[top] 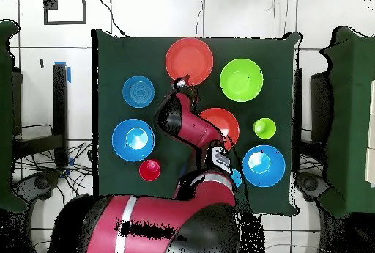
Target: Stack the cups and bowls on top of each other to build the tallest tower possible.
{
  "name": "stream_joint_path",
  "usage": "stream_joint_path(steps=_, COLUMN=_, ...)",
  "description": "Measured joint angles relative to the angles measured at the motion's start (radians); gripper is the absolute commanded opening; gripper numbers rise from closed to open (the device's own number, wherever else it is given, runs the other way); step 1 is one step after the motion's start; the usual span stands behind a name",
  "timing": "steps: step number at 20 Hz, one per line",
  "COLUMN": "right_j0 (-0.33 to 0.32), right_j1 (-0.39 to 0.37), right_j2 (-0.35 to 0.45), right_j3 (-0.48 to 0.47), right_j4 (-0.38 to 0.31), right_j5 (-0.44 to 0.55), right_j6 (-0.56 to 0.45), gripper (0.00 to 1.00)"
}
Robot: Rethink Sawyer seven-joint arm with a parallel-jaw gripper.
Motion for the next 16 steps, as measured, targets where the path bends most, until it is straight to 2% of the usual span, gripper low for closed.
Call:
stream_joint_path(steps=5, right_j0=0.022, right_j1=0.000, right_j2=-0.037, right_j3=0.000, right_j4=0.005, right_j5=0.000, right_j6=0.000, gripper=1.00)
stream_joint_path(steps=16, right_j0=-0.011, right_j1=0.001, right_j2=-0.042, right_j3=0.000, right_j4=0.005, right_j5=0.000, right_j6=0.000, gripper=1.00)
